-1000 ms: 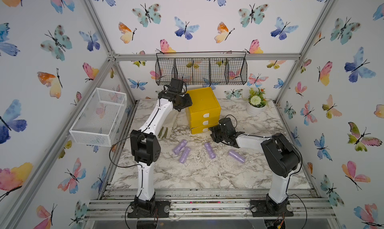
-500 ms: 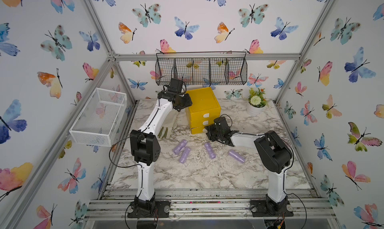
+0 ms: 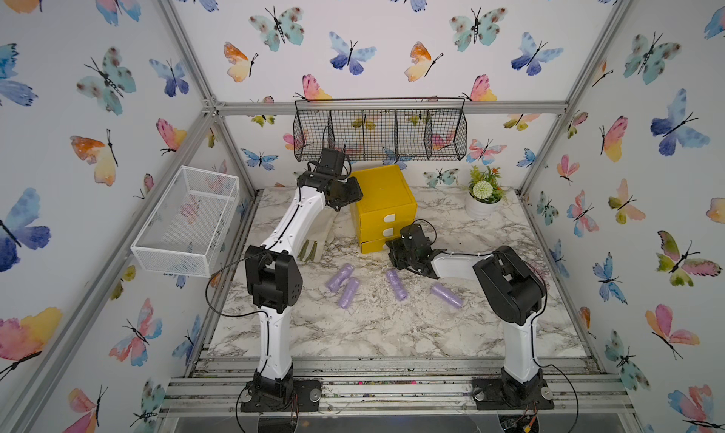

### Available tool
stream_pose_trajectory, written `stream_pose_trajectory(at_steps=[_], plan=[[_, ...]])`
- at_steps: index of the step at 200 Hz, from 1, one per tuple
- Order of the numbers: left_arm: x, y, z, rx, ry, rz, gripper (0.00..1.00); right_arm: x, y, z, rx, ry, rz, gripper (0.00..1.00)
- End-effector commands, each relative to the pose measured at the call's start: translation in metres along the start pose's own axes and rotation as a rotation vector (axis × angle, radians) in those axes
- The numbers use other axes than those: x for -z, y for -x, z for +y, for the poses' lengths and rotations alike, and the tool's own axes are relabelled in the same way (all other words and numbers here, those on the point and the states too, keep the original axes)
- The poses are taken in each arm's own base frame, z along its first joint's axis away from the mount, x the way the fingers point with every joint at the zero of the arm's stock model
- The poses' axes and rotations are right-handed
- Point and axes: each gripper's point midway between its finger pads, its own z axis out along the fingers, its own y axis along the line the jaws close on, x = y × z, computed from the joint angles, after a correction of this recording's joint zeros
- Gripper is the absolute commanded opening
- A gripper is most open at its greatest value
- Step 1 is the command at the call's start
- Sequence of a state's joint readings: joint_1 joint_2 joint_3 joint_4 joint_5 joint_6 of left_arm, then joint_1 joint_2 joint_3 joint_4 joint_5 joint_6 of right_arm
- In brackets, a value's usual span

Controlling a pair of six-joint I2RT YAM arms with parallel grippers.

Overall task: Sort the rolls of trash bags by color and place them into the drawer
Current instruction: Open the drawer in the storage box.

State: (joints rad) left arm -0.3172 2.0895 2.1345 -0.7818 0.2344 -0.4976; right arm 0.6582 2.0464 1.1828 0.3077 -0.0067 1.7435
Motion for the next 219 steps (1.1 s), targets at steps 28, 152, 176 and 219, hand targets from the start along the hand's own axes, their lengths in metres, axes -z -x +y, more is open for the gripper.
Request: stream_pose_trajectory(at_steps=[28, 152, 176, 219], plan=[[-0.012, -0.034, 0.016, 0.022, 0.049, 0.125, 0.38, 0.014, 0.001, -0.037, 0.026, -0.075, -0.034, 0.41], [-0.011, -0.033, 0.018, 0.024, 0.059, 0.118, 0.38, 0.075, -0.028, -0.088, 0.074, -0.119, 0.014, 0.40], [-0.011, -0.033, 0.019, 0.026, 0.060, 0.119, 0.38, 0.084, -0.029, -0.090, 0.088, -0.121, 0.018, 0.40], [-0.012, -0.034, 0.020, 0.027, 0.064, 0.120, 0.39, 0.097, -0.037, -0.101, 0.098, -0.126, 0.034, 0.40]])
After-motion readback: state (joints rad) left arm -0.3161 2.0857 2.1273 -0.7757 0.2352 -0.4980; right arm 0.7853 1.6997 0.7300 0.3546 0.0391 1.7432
